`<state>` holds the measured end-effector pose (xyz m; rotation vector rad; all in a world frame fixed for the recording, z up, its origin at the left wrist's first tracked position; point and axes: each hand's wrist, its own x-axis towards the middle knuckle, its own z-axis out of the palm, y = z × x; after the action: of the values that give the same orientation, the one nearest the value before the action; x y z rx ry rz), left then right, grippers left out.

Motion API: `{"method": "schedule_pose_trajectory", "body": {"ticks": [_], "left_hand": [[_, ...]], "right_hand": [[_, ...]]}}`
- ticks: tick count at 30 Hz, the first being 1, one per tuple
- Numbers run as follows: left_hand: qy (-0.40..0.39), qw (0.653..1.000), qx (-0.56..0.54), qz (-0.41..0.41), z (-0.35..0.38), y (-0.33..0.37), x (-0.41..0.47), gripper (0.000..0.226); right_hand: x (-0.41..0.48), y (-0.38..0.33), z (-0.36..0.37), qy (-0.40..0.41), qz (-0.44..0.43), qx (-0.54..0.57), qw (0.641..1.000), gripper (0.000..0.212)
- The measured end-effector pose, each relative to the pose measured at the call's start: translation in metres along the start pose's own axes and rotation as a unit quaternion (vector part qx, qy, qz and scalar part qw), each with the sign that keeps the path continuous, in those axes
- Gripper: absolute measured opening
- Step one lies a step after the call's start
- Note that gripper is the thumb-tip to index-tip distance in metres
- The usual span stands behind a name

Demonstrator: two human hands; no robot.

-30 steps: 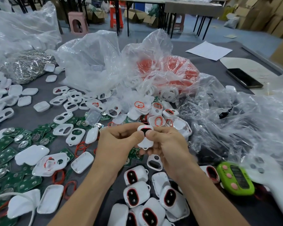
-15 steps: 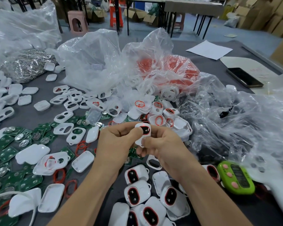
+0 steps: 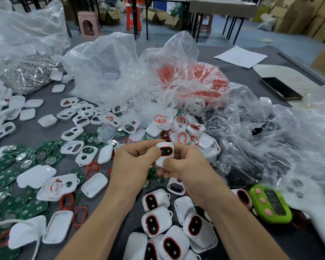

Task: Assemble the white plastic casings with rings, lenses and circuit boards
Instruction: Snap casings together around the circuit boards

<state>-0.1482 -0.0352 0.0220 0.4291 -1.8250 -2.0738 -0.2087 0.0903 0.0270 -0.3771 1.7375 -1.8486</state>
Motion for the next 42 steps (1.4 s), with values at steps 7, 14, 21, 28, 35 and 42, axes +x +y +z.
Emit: {"method": "schedule_pose_trajectory", "body": {"ticks": [7, 14, 21, 28, 35, 42], "left_hand": [[-0.028, 1.0, -0.009, 0.001, 0.001, 0.0053, -0.0025, 0.016], [0.0, 1.0, 0.0, -0.017, -0.0011, 0.0023, 0.0012, 0.025], [-0.026, 1.0, -0.004, -0.008, -0.0009, 0.0032, 0.0002, 0.034], [-0.026, 1.0, 0.005, -0.005, -0.0022, 0.0028, 0.0005, 0.039], [-0.018, 1.0, 0.005, -0.006, -0.0008, 0.0031, -0.0008, 0.027], [0.011, 1.0, 0.023, -0.004, -0.0009, 0.0013, 0.0006, 0.012]], "right_hand": [[0.0005, -0.0016, -0.0033, 0.014, 0.003, -0.009, 1.0, 0.038], [0.0001, -0.0031, -0.0018, -0.021, 0.013, 0.03, 0.999, 0.035], [-0.0018, -0.0042, -0.004, -0.019, 0.016, 0.017, 1.0, 0.038], [-0.003, -0.0061, -0.0051, -0.008, 0.062, 0.077, 0.995, 0.03], [-0.002, -0.0048, -0.0047, 0.006, 0.069, 0.067, 0.995, 0.018], [-0.0023, -0.0051, -0.0063, -0.058, 0.042, 0.009, 0.997, 0.038]]}}
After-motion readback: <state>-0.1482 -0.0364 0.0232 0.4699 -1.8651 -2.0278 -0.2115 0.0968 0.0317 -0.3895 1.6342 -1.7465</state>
